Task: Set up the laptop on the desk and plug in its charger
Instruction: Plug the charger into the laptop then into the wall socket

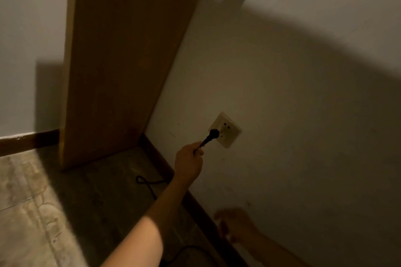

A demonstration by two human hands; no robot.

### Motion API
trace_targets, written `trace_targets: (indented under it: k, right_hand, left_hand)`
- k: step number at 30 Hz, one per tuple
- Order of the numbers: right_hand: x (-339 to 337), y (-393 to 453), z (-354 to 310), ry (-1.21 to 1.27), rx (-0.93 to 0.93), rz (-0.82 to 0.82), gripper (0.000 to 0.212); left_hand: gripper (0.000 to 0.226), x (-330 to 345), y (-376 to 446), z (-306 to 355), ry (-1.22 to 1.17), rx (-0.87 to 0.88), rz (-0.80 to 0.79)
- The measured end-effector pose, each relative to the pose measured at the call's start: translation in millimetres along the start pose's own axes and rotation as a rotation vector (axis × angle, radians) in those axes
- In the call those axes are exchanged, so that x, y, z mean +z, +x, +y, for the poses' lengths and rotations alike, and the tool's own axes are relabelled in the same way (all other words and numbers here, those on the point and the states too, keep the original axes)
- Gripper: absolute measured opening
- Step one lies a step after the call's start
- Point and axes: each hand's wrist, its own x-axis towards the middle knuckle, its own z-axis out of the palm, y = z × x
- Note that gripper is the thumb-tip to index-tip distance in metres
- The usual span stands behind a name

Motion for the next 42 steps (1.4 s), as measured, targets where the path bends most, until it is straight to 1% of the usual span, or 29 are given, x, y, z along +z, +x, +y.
trace_targets:
  k: [2, 4, 7, 9, 14, 16, 18, 20, 22, 25, 30, 32, 35, 37, 39, 42]
  right_hand:
    - [-17, -1, -43, 0.357, -0.076, 0.069, 0.036]
    - [-17, 4, -84, 0.529, -0.152, 0.091, 0.041]
    - [-6, 18, -122, 0.624, -0.261, 0.135, 0.041]
    - [-1, 22, -141, 0.617, -0.295, 0.176, 0.039]
    - [12, 40, -159, 0.752, -0.224, 0.244, 0.037]
    - [18, 44, -163, 0.813, -0.218, 0.27, 0.03]
    - [22, 47, -163, 0.838, -0.232, 0.31, 0.021]
    - [26, 48, -162, 0.851, -0.248, 0.36, 0.017]
    - [28, 47, -161, 0.854, -0.253, 0.404, 0.019]
    - [31, 46, -162, 0.831, -0.247, 0.47, 0.033]
    - [32, 47, -165, 0.781, -0.246, 0.546, 0.03]
    - [29, 44, -165, 0.753, -0.248, 0.554, 0.031]
    - [26, 41, -167, 0.777, -0.185, 0.489, 0.031]
    - [24, 43, -173, 0.82, -0.143, 0.44, 0.038]
    - [20, 44, -178, 0.812, -0.123, 0.414, 0.045]
    - [15, 39, -184, 0.752, -0.099, 0.397, 0.046]
  left_hand:
    - [0.03, 4, -1, -2, 0.014, 0.008, 0.001]
    - [0.03, 7, -5, -8, 0.048, 0.024, -0.021]
    - [0.031, 7, -12, -15, 0.107, 0.077, -0.066]
    - [0.032, 6, -12, -15, 0.133, 0.105, -0.055]
    - [0.036, 7, -8, -17, 0.081, 0.082, -0.086]
    - [0.036, 8, -7, -20, 0.074, 0.06, -0.092]
    - [0.036, 9, -6, -22, 0.066, 0.05, -0.094]
    - [0.038, 7, -5, -22, 0.049, 0.058, -0.105]
    - [0.04, 5, -6, -20, 0.043, 0.07, -0.108]
    - [0.044, 5, -7, -16, 0.033, 0.085, -0.108]
    - [0.046, 12, -4, -17, 0.033, 0.089, -0.121]
    - [0.045, 14, -4, -17, 0.024, 0.078, -0.126]
    - [0.044, 14, -3, -17, -0.011, 0.062, -0.09]
    - [0.043, 13, -3, -14, -0.012, 0.064, -0.075]
    - [0.042, 15, 1, -12, -0.023, 0.055, -0.053]
    - [0.041, 18, 1, -7, -0.008, 0.054, -0.016]
